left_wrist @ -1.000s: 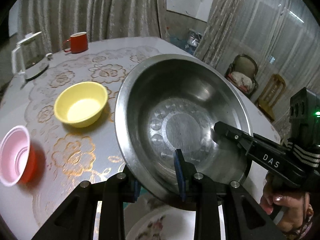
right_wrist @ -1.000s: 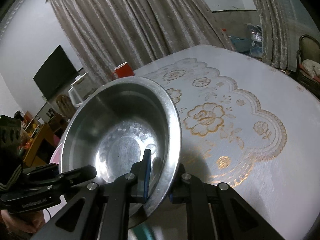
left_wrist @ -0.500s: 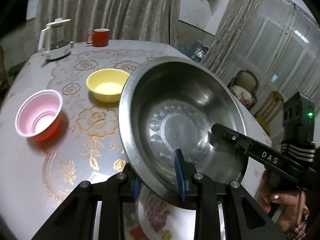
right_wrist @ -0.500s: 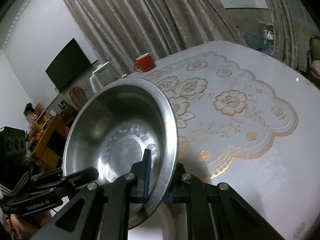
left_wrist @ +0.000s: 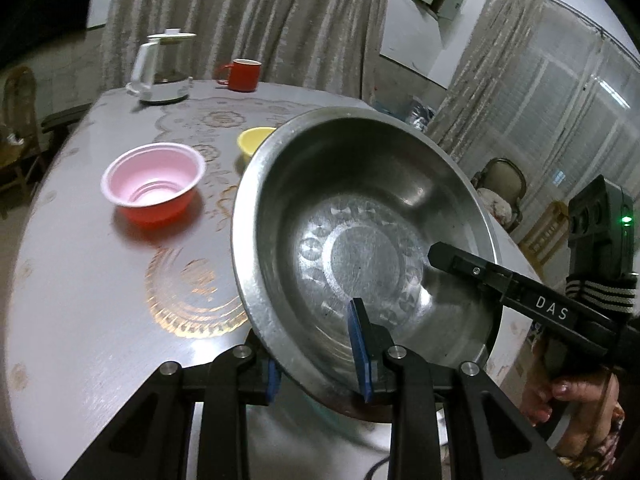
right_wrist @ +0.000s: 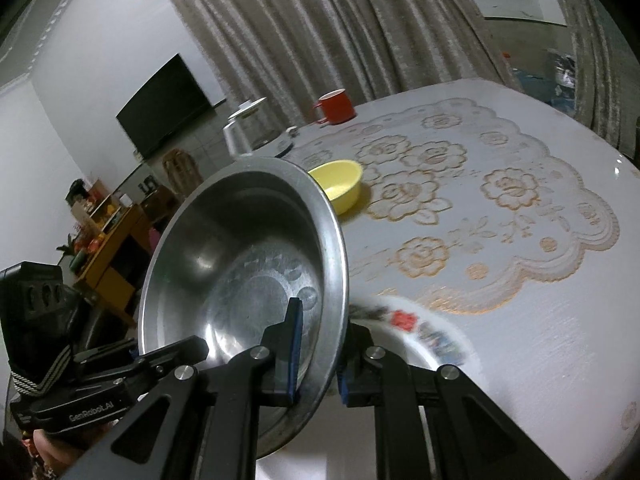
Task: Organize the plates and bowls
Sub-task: 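Carry the steel bowl with the right gripper beside the plate stack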
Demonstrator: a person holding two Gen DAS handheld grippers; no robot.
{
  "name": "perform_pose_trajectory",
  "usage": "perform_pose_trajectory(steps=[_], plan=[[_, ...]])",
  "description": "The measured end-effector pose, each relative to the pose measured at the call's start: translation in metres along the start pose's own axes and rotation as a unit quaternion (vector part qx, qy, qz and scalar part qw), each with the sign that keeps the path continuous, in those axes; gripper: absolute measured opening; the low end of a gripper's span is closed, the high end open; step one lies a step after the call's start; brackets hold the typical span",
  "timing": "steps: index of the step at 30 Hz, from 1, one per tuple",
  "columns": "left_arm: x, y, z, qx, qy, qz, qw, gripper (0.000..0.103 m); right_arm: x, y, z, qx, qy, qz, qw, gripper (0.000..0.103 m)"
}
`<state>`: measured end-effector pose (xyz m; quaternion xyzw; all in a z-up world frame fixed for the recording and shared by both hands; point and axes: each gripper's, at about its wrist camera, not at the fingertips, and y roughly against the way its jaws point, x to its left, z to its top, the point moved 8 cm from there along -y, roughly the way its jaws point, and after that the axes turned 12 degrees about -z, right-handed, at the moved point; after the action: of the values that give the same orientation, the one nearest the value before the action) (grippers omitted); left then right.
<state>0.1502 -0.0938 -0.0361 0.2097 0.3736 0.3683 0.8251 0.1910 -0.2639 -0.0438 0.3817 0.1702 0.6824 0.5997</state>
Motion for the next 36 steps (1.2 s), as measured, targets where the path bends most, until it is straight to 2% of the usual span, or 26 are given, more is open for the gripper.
perform_pose_trajectory(steps=[12,22,36], plan=[[0.036,0.049,-0.039,-0.008,0.038,0.032,0.9988,0.029,0.06,-0.005,-0.03,0.033,0.039,0.038,0.998,0.015],[0.07,0.079,-0.068,-0.013,0.074,0.067,0.9949,0.029,0.104,-0.021,-0.063,0.08,0.065,0.068,0.992,0.015],[0.106,0.083,-0.093,0.002,0.115,0.097,0.9886,0.031,0.132,-0.05,-0.102,0.144,0.093,0.076,0.982,0.017]])
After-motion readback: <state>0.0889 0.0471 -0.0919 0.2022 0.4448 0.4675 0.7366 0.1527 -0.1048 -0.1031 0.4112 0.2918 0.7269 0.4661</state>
